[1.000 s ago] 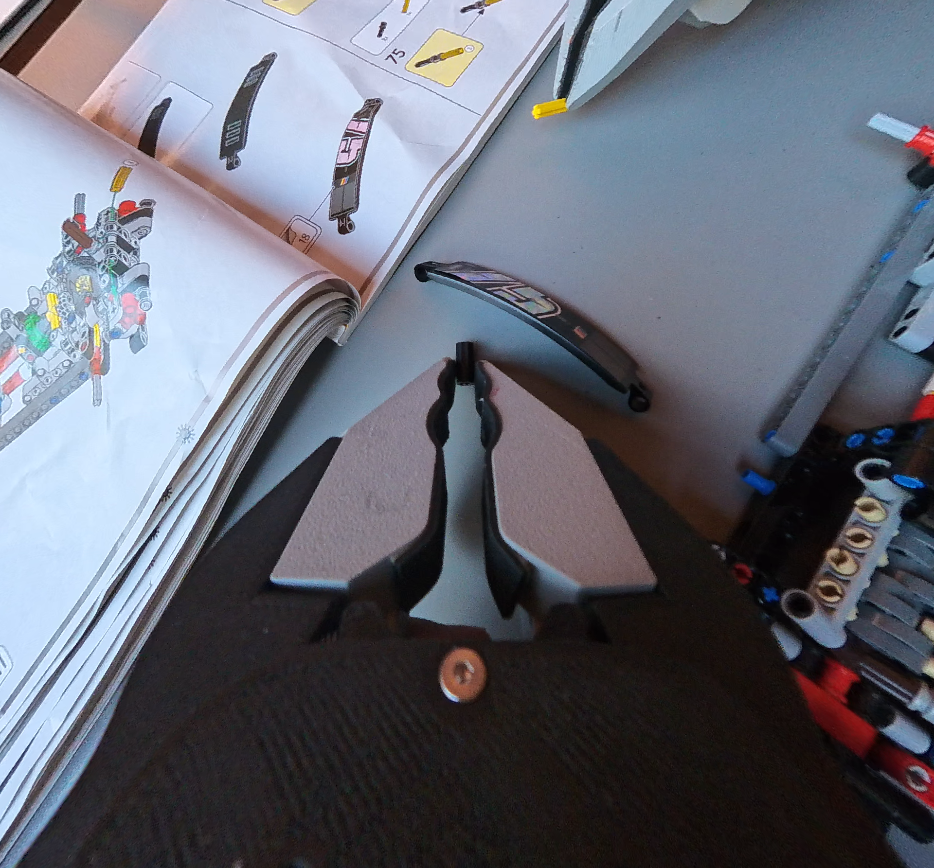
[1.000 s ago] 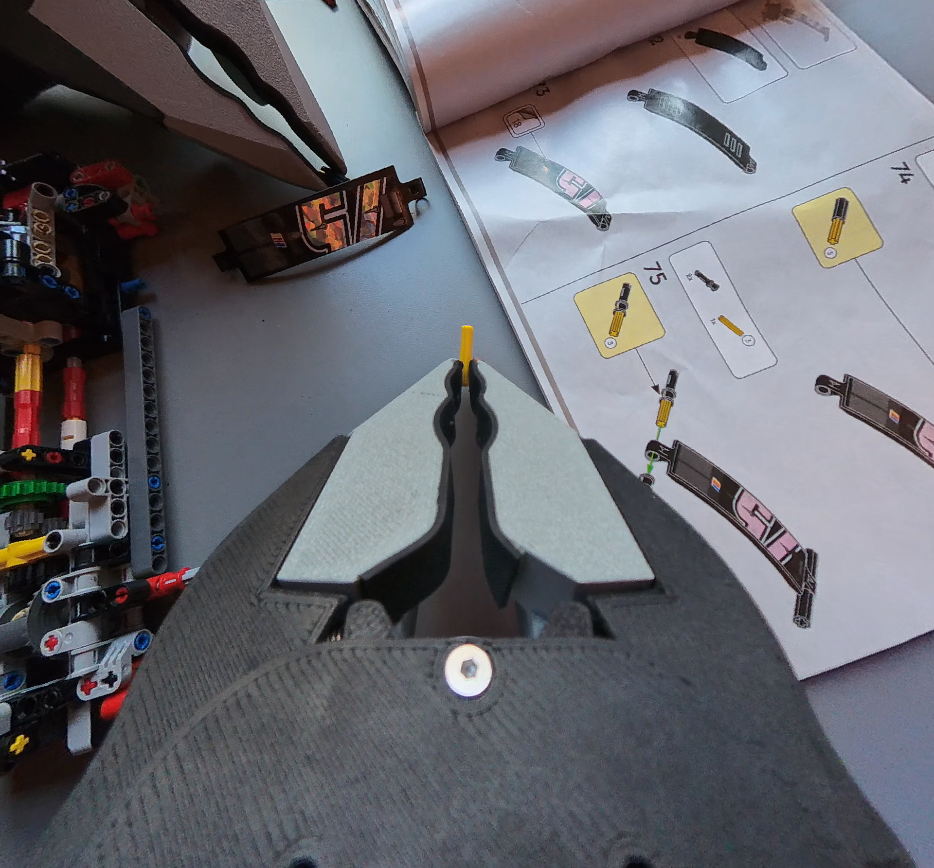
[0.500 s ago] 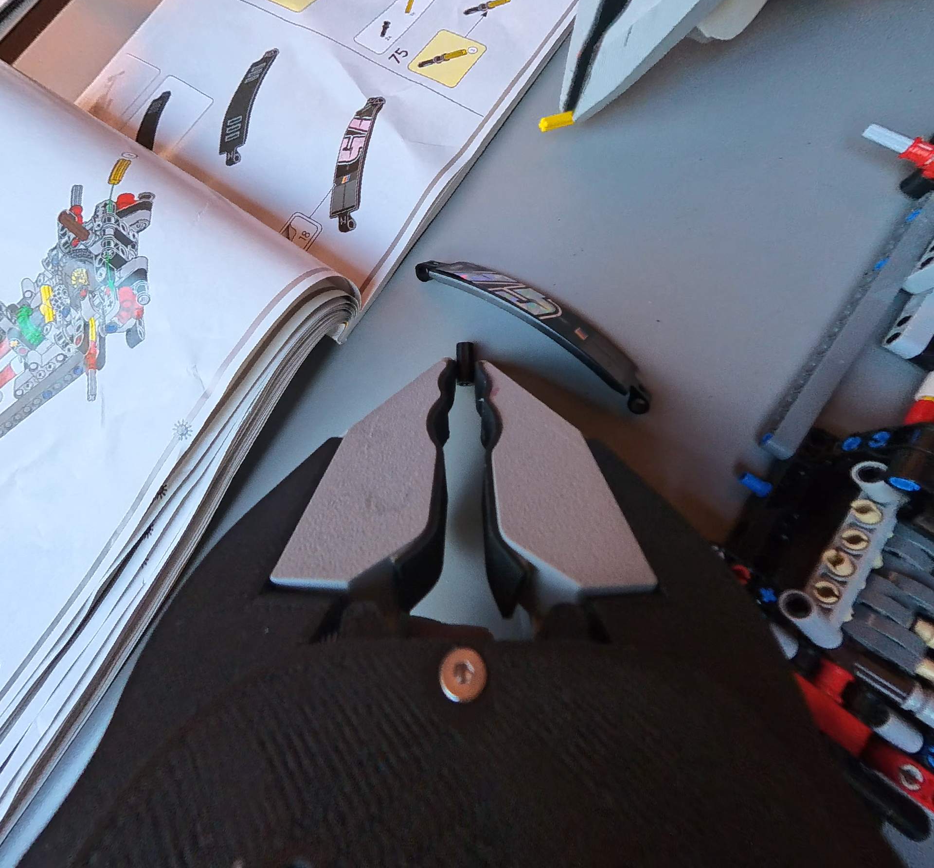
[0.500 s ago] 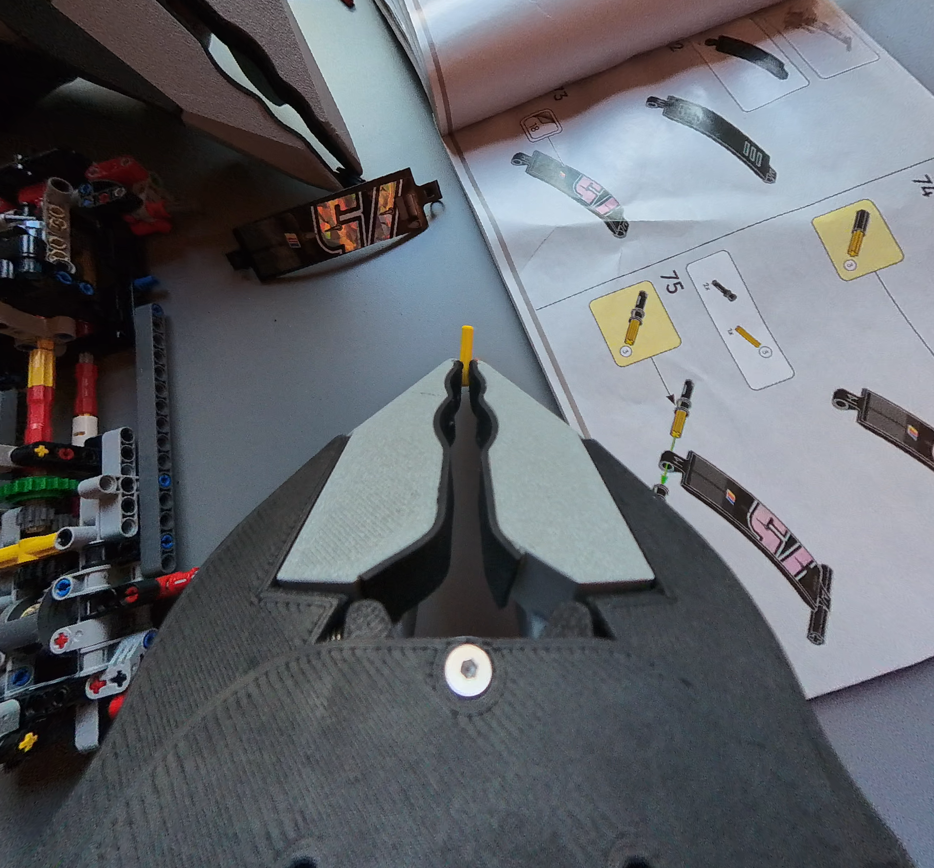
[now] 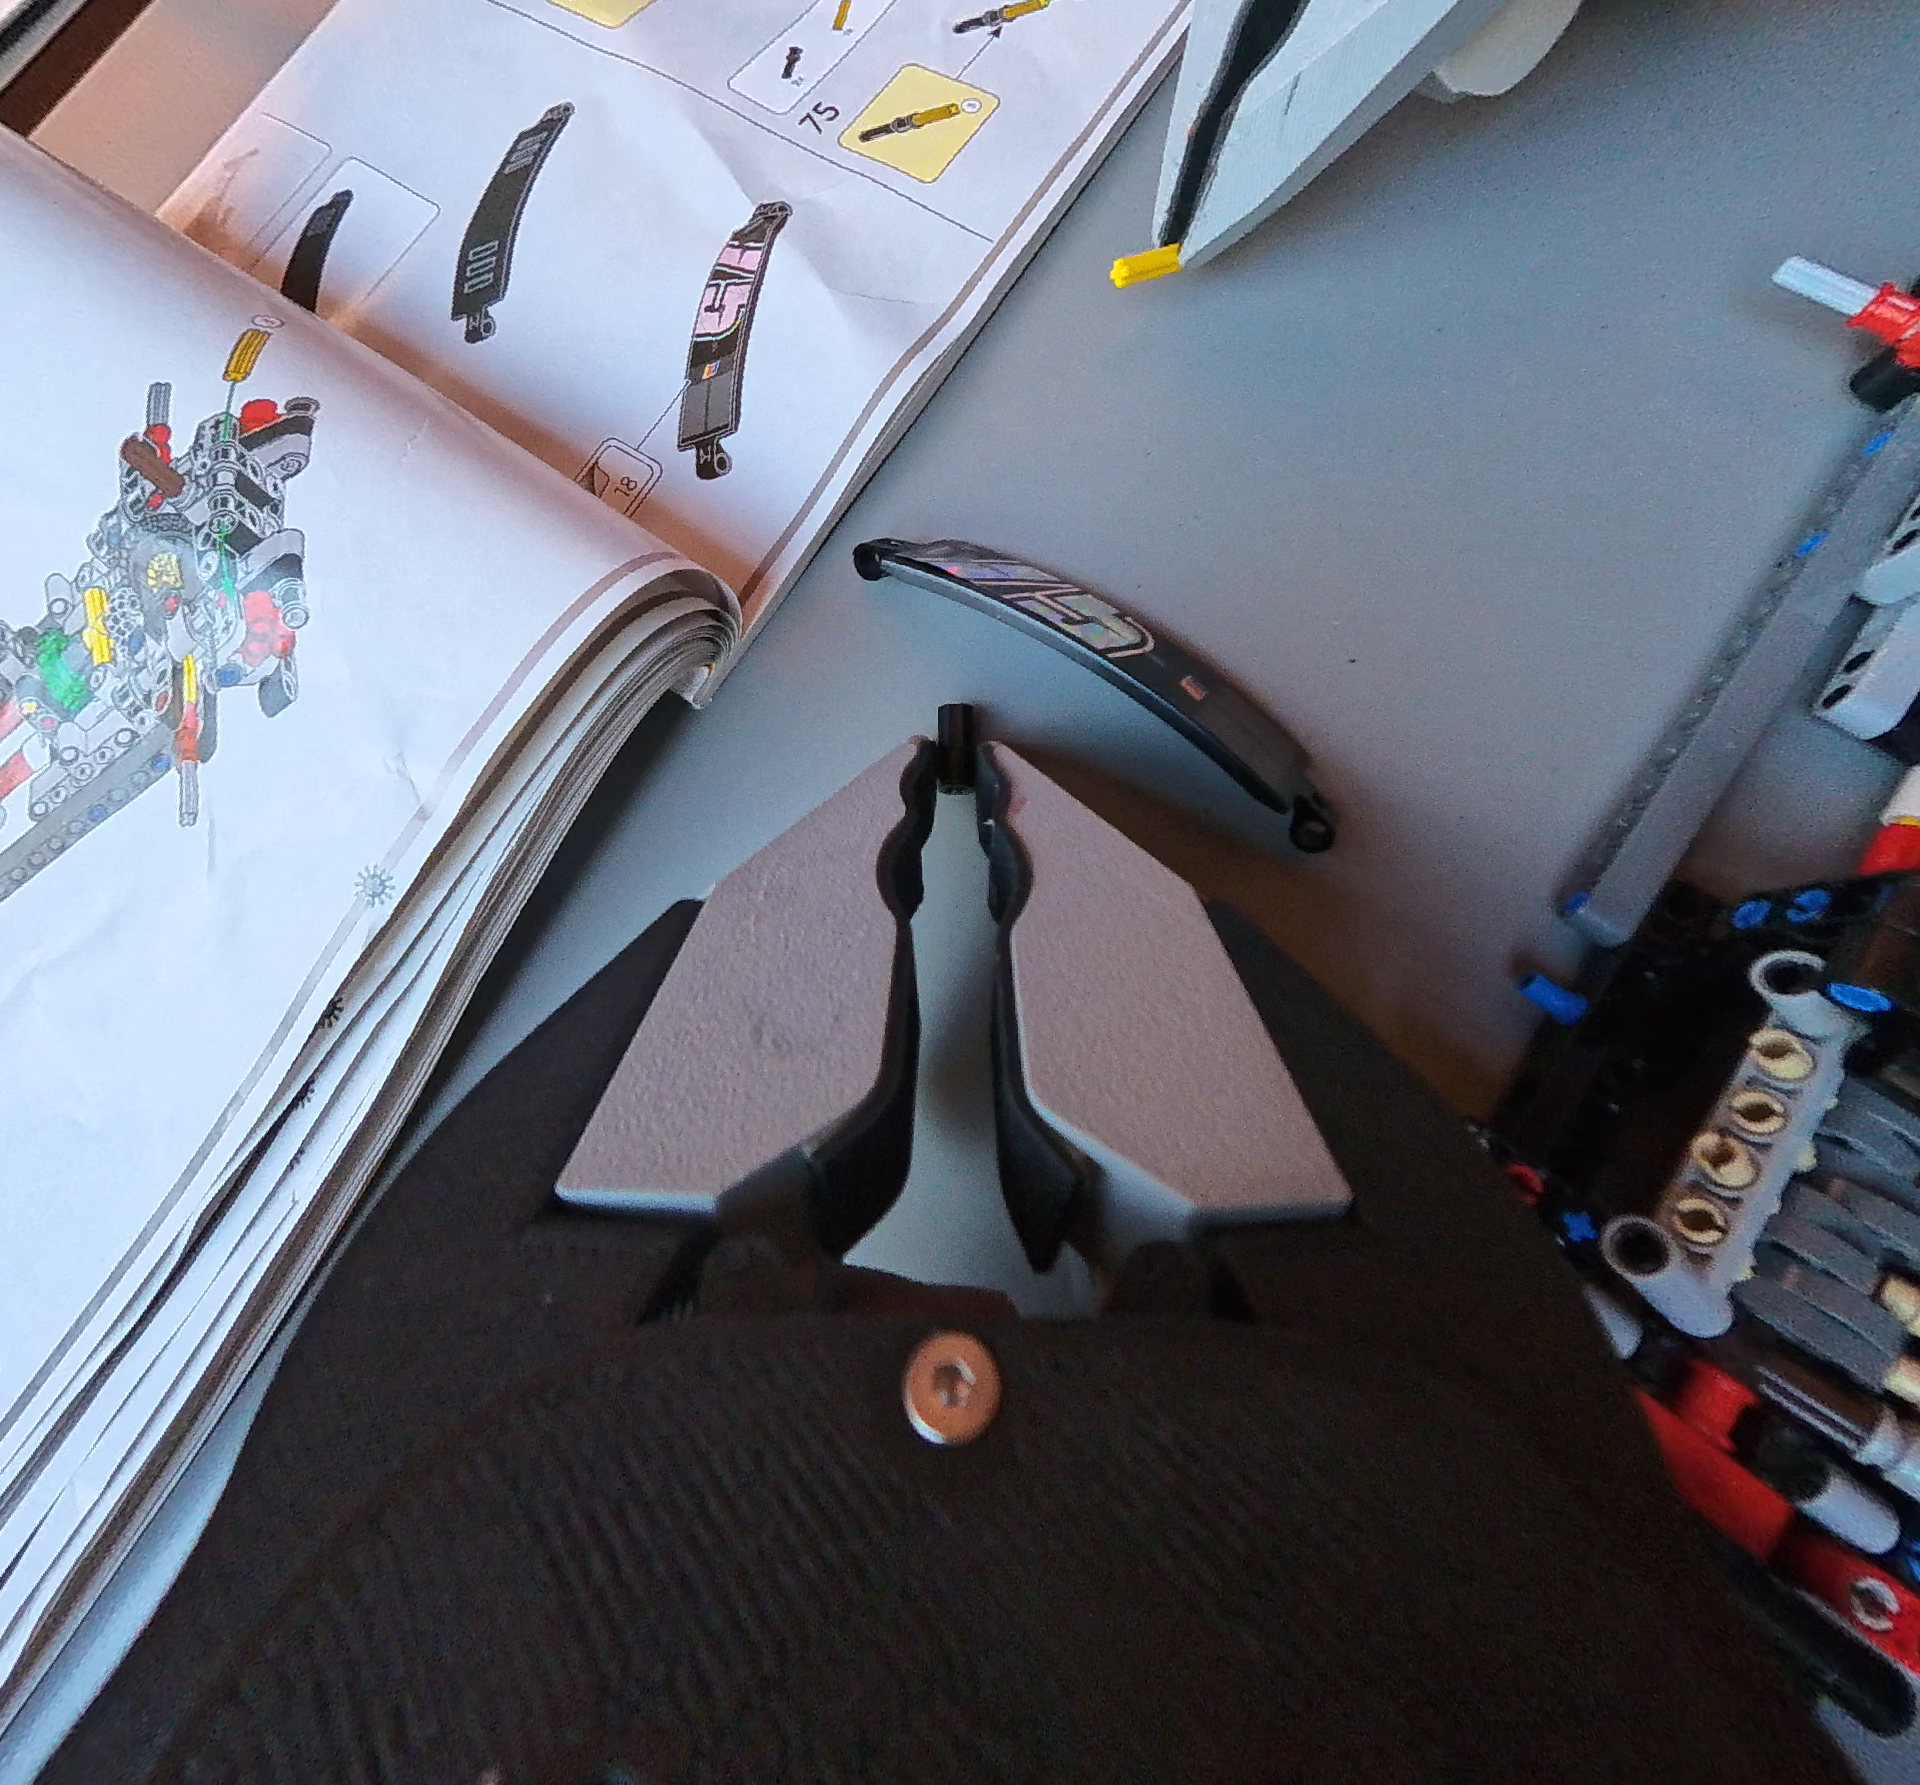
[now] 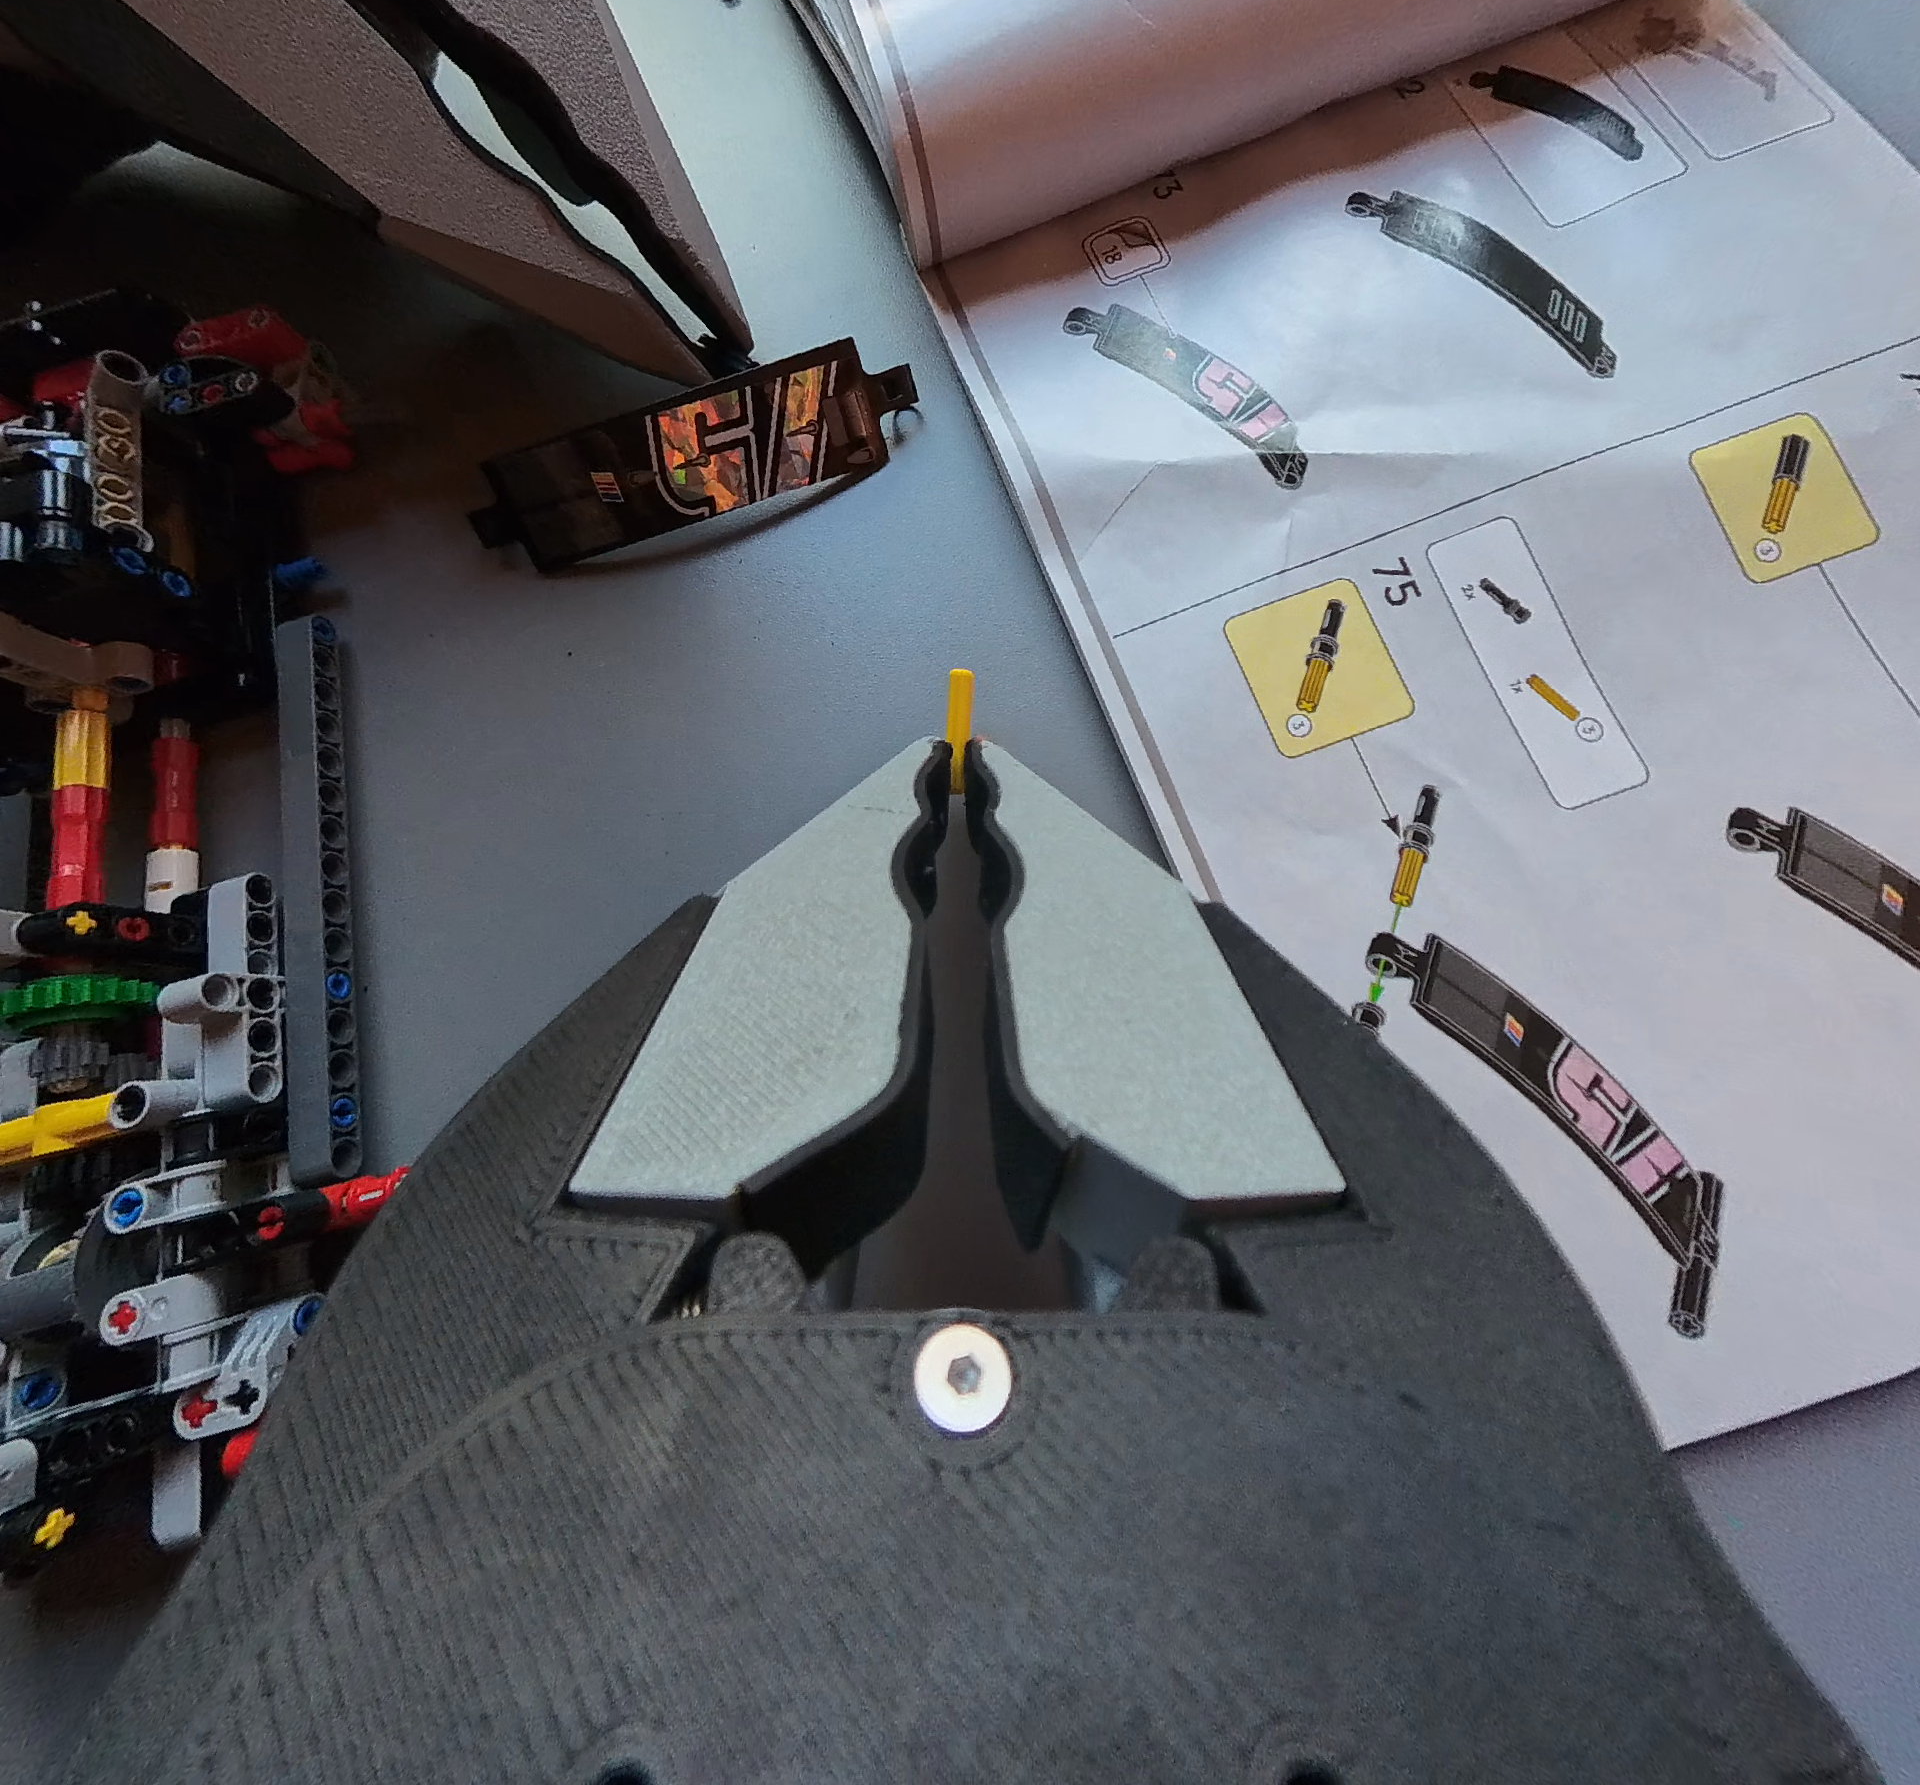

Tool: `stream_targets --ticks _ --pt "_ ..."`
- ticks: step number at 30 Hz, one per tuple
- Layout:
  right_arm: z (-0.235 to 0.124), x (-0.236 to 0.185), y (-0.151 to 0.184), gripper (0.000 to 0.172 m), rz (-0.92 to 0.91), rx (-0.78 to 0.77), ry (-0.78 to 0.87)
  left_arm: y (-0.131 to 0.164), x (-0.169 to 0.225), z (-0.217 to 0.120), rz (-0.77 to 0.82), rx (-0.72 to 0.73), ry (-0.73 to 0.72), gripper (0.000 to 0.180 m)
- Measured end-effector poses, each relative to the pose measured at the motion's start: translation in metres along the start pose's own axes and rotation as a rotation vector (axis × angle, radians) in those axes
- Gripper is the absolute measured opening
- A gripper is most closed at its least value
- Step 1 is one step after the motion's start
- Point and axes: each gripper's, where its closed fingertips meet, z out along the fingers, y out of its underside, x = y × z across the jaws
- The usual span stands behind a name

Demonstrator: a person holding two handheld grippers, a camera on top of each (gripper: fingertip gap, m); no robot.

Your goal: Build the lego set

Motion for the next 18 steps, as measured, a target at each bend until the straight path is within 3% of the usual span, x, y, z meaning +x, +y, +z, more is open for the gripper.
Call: stream_targets --ticks 15,18 --pt "0.0 -0.001 0.0 0.0 0.001 0.002 -0.004 0.0 0.0 0.0 0.002 -0.002 -0.001 0.004" --pt "0.0 -0.007 -0.003 0.0 -0.004 0.014 -0.039 0.002 -0.014 -0.005 0.087 -0.039 -0.122 0.005"
